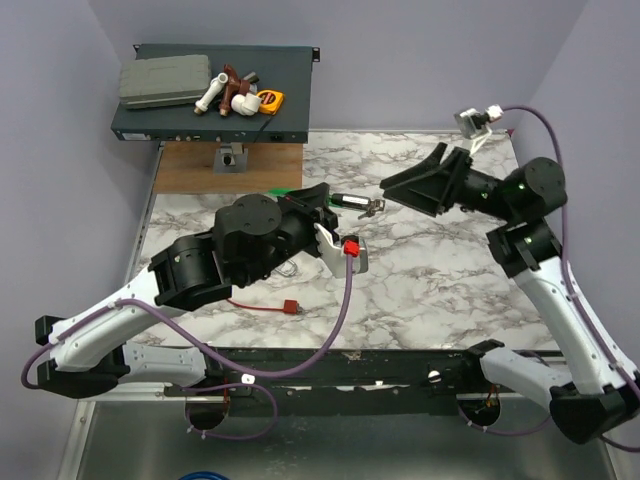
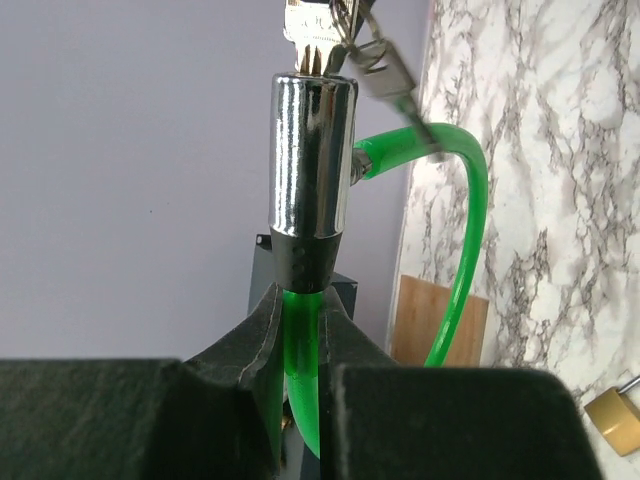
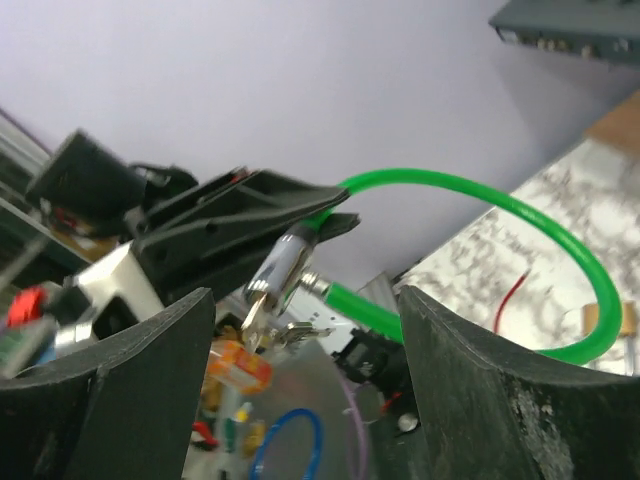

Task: Unlock with the key
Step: Unlock the lock.

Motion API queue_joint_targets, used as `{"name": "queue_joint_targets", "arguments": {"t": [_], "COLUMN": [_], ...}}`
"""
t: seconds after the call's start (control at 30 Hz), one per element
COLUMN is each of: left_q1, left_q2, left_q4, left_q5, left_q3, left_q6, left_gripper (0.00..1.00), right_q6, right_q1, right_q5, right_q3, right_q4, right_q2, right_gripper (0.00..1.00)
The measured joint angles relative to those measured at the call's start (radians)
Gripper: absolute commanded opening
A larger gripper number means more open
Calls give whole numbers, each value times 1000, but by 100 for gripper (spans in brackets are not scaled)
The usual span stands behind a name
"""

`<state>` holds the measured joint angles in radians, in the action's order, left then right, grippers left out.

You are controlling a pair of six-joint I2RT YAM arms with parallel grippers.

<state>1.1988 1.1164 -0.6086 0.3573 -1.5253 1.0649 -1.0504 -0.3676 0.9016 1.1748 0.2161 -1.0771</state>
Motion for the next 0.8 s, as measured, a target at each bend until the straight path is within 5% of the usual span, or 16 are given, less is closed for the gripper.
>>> {"name": "queue_joint_targets", "arguments": {"t": [0.37, 0.8], "left_q1": [-14, -26], "left_q2": [45, 123], "left_q4": [-121, -226], "left_q5": [-78, -188], "left_q3": [-177, -342], "left_q6": [-159, -283], "left_gripper": [0, 0], "right_q6": [394, 462], "right_q1": [1, 1], "right_q5": [-20, 94], "right_q3": [-54, -203], "right_q4": [-100, 189], "right_q2": [166, 203], "right_gripper": [77, 68]}}
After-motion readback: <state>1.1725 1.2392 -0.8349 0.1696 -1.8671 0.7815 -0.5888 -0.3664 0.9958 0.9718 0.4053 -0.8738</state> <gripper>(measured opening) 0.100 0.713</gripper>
